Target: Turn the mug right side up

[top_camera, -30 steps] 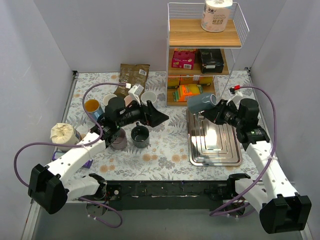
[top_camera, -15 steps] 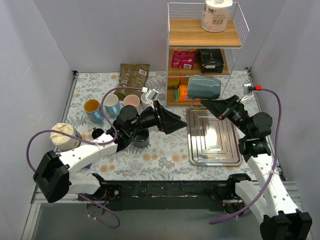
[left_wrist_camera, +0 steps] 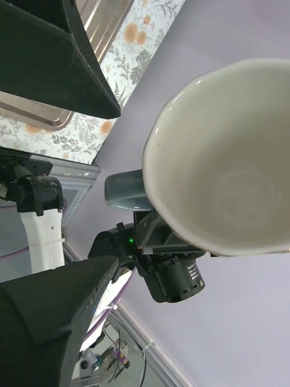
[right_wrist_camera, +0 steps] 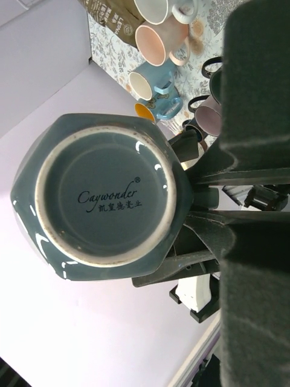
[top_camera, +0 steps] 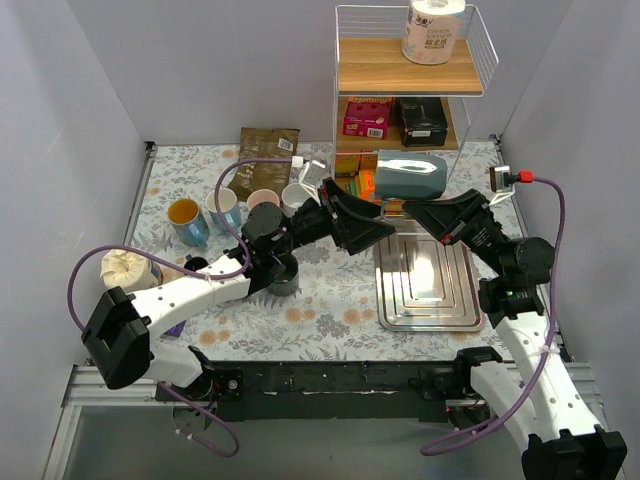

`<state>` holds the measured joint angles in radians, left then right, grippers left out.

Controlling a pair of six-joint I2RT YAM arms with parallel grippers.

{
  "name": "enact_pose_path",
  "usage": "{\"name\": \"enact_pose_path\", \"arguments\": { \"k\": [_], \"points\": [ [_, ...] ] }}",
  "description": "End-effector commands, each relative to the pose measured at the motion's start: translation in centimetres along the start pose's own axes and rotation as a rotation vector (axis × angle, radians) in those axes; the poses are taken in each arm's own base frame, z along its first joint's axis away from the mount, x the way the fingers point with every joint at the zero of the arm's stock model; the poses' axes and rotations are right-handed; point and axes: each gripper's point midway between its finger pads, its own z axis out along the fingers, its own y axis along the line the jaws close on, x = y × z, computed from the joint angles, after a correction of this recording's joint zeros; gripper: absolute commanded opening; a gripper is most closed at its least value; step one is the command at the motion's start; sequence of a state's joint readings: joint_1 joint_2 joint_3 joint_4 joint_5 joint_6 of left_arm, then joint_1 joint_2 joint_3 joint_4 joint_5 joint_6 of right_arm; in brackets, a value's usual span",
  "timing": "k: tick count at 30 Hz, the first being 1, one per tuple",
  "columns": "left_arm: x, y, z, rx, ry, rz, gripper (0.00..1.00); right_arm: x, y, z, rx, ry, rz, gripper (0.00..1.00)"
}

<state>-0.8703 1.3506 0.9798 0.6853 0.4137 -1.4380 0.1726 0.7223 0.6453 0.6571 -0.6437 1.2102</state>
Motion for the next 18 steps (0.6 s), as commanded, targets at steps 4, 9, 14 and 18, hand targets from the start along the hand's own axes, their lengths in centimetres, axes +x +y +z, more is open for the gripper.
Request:
{"name": "enact_pose_path", "arguments": {
  "k": [4,9,14,18],
  "points": [
    [-2.1,-1.7,1.4,0.045,-0.094,0.042,0.80,-2.4,7.3,-0.5,-0.207,-0.094,-0.156,0.01],
    [-2.9,-2.3,1.4,0.060,-0.151,0.029,0.70,-2.0,7.2,-0.9,-0.214,-0.097,-0.164,0.01],
    [-3.0,-2.9,1.7,0.085,-0.158,0.023,0.60,-1.7,6.9,-1.0,-0.212,-0.088,-0.168,0.01],
    [-2.8,-2.5,2.4,0.068,-0.134,0.021,0.52,-1.2,6.4,-1.0,-0.206,-0.070,-0.172,0.01]
  ]
}}
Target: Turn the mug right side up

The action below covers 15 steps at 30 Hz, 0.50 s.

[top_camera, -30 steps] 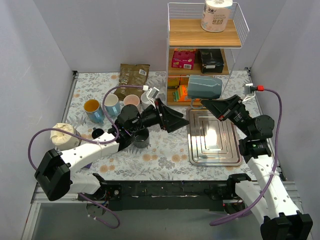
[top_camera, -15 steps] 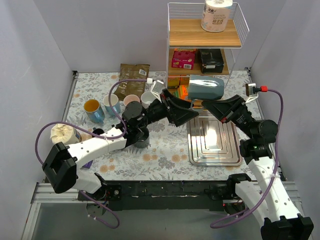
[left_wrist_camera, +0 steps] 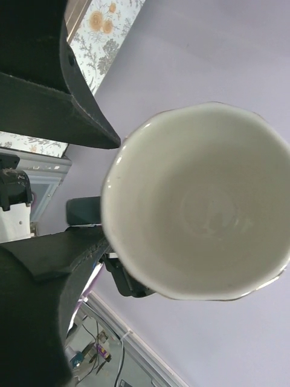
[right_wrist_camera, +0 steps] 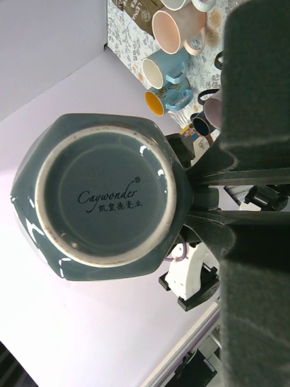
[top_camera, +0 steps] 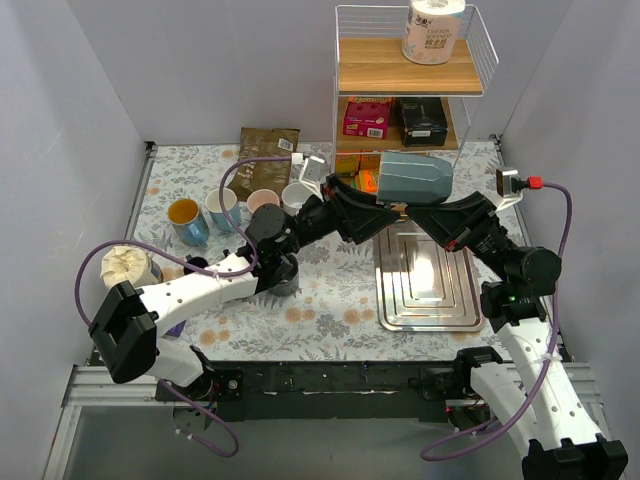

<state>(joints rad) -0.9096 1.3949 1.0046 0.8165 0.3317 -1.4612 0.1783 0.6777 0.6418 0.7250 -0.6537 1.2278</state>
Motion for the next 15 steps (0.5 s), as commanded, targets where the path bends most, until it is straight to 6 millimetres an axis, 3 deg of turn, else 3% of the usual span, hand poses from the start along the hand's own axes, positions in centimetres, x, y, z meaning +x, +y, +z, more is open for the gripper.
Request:
{"name": "enact_pose_path", "arguments": {
  "k": [1,5,8,9,11,12,13,15],
  "points": [
    [-1.0,-1.0,1.1,0.023,-0.026,0.017,0.51,-1.2,3.4,-0.1,-0.119,-0.052,-0.122,0.01],
    [-0.9,-0.9,1.4,0.016,-0.018,0.017,0.39,-0.8,3.0,-0.2,-0.115,-0.045,-0.113,0.01],
    [-0.8,-0.5,1.6,-0.008,-0.015,0.016,0.05,-0.7,2.8,-0.2,-0.107,-0.042,-0.109,0.01],
    [-0.9,-0.4,1.6,-0.021,-0.018,0.020,0.00,-0.7,2.2,-0.2,-0.085,-0.039,-0.109,0.01],
    [-1.1,0.2,1.5,-0.060,-0.026,0.030,0.00,-0.8,1.8,0.0,-0.054,-0.039,-0.118,0.01],
    [-1.5,0.1,1.4,-0.073,-0.037,0.037,0.00,-0.7,0.3,0.0,0.016,-0.034,-0.114,0.01],
    [-1.7,0.4,1.3,-0.097,-0.042,0.038,0.00,-0.8,-0.5,0.0,0.057,-0.034,-0.113,0.08],
    [-2.4,1.4,1.0,-0.181,-0.060,0.051,0.00,-0.8,-2.7,-0.3,0.167,-0.037,-0.113,0.41]
  ]
}}
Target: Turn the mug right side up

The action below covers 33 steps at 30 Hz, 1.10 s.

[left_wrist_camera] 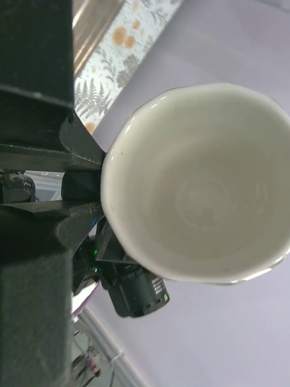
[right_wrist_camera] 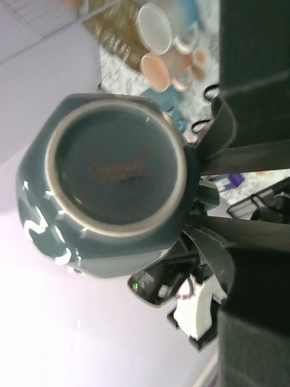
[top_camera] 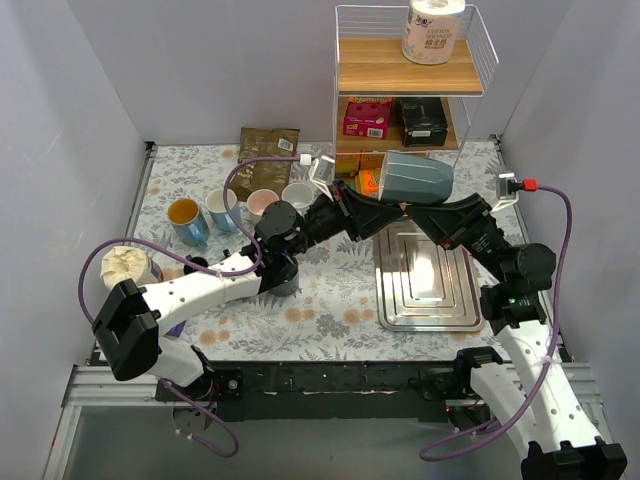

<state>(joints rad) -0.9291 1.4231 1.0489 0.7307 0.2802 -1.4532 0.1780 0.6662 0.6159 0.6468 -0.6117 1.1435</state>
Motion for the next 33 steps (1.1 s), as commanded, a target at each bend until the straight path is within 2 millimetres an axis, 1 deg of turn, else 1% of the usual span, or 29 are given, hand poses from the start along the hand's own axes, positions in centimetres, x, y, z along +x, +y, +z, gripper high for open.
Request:
{"name": "enact_pose_path", "arguments": {
  "k": [1,2,3,4,5,6,7,8,9,10,11,12,13,14,15,17,19,20,21,23,24,25,27,28,29,30,31,32,33],
  "points": [
    [-3.5,0.5,-0.2,-0.144,-0.089,0.072,0.00,-1.2,-1.0,0.0,0.125,-0.031,-0.083,0.59],
    [-3.2,1.6,-0.5,-0.204,-0.075,0.073,0.00,-1.2,-1.9,-0.1,0.162,-0.034,-0.092,0.65],
    [-4.1,2.0,-0.9,-0.252,-0.105,0.089,0.00,-1.0,-3.1,-0.4,0.220,-0.033,-0.072,0.69],
    [-4.4,2.8,-1.2,-0.300,-0.119,0.096,0.00,-0.8,-3.9,-0.6,0.255,-0.029,-0.068,0.71],
    [-4.2,3.7,-1.7,-0.355,-0.104,0.100,0.00,-0.7,-4.6,-0.8,0.290,-0.025,-0.071,0.75],
    [-4.3,4.2,-2.1,-0.393,-0.105,0.109,0.00,-0.2,-6.3,-1.2,0.365,-0.011,-0.050,0.76],
    [-4.9,5.0,-2.7,-0.448,-0.122,0.136,0.00,-0.1,-7.0,-1.4,0.402,0.002,-0.055,0.76],
    [-4.3,6.1,-3.4,-0.507,-0.089,0.153,0.00,-0.1,-7.9,-1.7,0.449,0.025,-0.101,0.88],
    [-4.6,6.7,-3.7,-0.553,-0.088,0.168,0.00,1.0,-10.3,-2.7,0.562,0.081,-0.079,0.88],
    [-4.7,7.9,-4.5,-0.623,-0.086,0.204,0.00,0.3,-9.9,-2.5,0.580,0.094,-0.113,0.89],
    [-3.6,9.5,-5.6,-0.703,-0.033,0.219,0.00,0.3,-10.7,-3.0,0.619,0.130,-0.167,0.93],
    [-3.4,10.4,-6.1,-0.755,-0.018,0.233,0.00,1.1,-12.3,-4.1,0.710,0.182,-0.153,0.93],
    [-3.2,11.7,-7.2,-0.827,-0.006,0.256,0.00,0.6,-12.2,-4.2,0.732,0.192,-0.175,0.95],
    [-1.9,13.2,-8.4,-0.900,0.049,0.265,0.00,0.7,-12.7,-4.7,0.767,0.216,-0.193,0.96],
    [-1.5,14.0,-9.1,-0.943,0.067,0.272,0.00,1.4,-13.6,-5.5,0.815,0.251,-0.176,0.96],
    [-0.3,15.7,-11.0,-1.054,0.092,0.255,0.00,2.3,-14.3,-6.2,0.836,0.280,-0.162,0.97],
    [1.1,17.2,-11.8,-1.122,0.118,0.235,0.00,3.1,-14.5,-6.5,0.831,0.296,-0.141,0.98],
    [1.6,18.1,-12.8,-1.185,0.116,0.208,0.00,4.0,-15.1,-6.8,0.831,0.309,-0.127,0.97],
    [2.9,19.4,-13.2,-1.233,0.146,0.205,0.00,4.3,-15.0,-6.9,0.818,0.314,-0.119,0.97],
    [3.9,20.2,-13.7,-1.299,0.182,0.206,0.00,4.7,-15.4,-7.1,0.825,0.313,-0.102,0.97],
    [5.1,21.8,-14.3,-1.367,0.201,0.222,0.00,5.1,-15.5,-7.3,0.824,0.320,-0.097,0.97],
    [5.6,22.2,-14.5,-1.400,0.213,0.237,0.00,5.1,-15.5,-7.3,0.827,0.321,-0.095,0.97],
    [5.7,23.0,-15.4,-1.502,0.219,0.263,0.00,5.2,-15.7,-7.5,0.835,0.327,-0.097,0.97],
    [6.7,24.1,-15.8,-1.548,0.245,0.283,0.00,5.3,-15.8,-7.6,0.836,0.329,-0.101,0.97],
    [7.0,24.3,-17.1,-1.609,0.279,0.297,0.00,5.2,-15.7,-7.6,0.835,0.330,-0.105,0.98],
    [6.5,24.2,-16.6,-1.622,0.263,0.303,0.00,5.2,-15.9,-7.7,0.841,0.328,-0.108,0.98],
    [6.8,24.8,-17.1,-1.658,0.261,0.318,0.00,5.3,-15.9,-7.8,0.841,0.330,-0.109,0.98],
    [6.8,24.7,-17.8,-1.689,0.277,0.334,0.00,5.3,-16.0,-7.7,0.840,0.328,-0.110,0.98],
    [6.8,24.8,-17.7,-1.695,0.279,0.337,0.00,5.4,-16.1,-7.7,0.841,0.329,-0.108,0.98]
  ]
}}
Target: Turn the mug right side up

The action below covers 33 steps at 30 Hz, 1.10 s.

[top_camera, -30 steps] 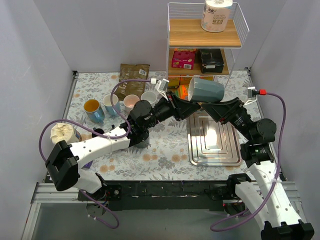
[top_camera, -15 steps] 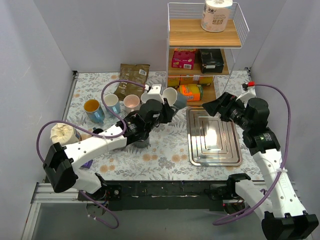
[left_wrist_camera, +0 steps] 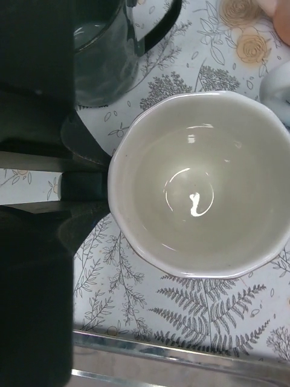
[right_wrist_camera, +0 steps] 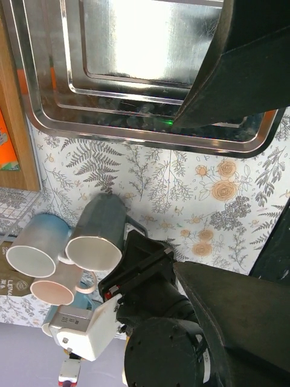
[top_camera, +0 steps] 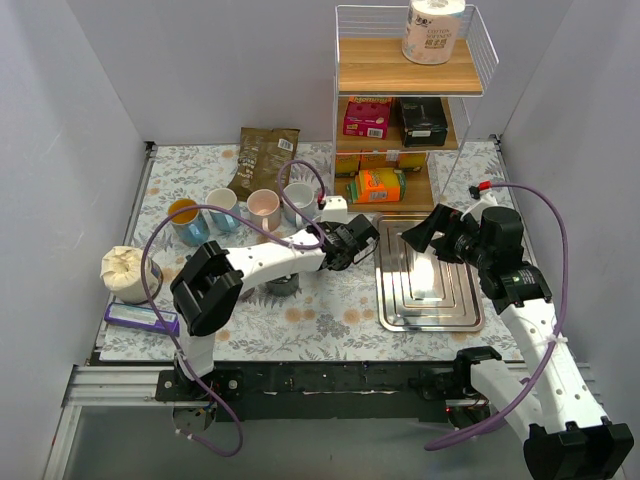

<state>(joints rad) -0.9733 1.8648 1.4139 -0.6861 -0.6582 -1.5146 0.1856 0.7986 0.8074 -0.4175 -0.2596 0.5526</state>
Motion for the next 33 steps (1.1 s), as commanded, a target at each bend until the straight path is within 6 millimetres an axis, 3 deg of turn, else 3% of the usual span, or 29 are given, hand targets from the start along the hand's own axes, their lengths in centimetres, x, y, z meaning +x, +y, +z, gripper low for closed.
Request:
{"name": "enact_pose_path", "arguments": {
  "k": [1,6,13,22,29,32,33],
  "points": [
    [-4.4,2.1,-2.2,-0.128,-0.136,-0.085,0.00,-0.5,0.2,-0.1,-0.014,-0.031,-0.035,0.98],
    [-2.8,2.5,-1.5,-0.175,-0.094,-0.088,0.00,-0.1,0.0,0.3,-0.016,-0.010,-0.030,0.98],
    [-1.8,2.5,-2.1,-0.183,-0.045,-0.082,0.00,0.3,0.0,0.5,-0.028,0.001,-0.027,0.98],
    [0.0,0.9,-3.6,-0.141,-0.009,-0.061,0.01,0.8,0.1,0.6,-0.043,0.014,-0.019,0.98],
    [1.7,0.2,-3.7,-0.137,0.007,-0.040,0.18,1.1,0.3,0.7,-0.059,0.021,-0.006,0.98],
    [2.0,0.5,-3.4,-0.153,0.002,-0.022,0.36,1.1,0.4,0.5,-0.063,0.023,-0.006,0.98],
    [2.0,0.6,-3.3,-0.158,-0.003,-0.015,0.48,1.2,0.3,0.5,-0.058,0.023,-0.004,0.98]
  ]
}}
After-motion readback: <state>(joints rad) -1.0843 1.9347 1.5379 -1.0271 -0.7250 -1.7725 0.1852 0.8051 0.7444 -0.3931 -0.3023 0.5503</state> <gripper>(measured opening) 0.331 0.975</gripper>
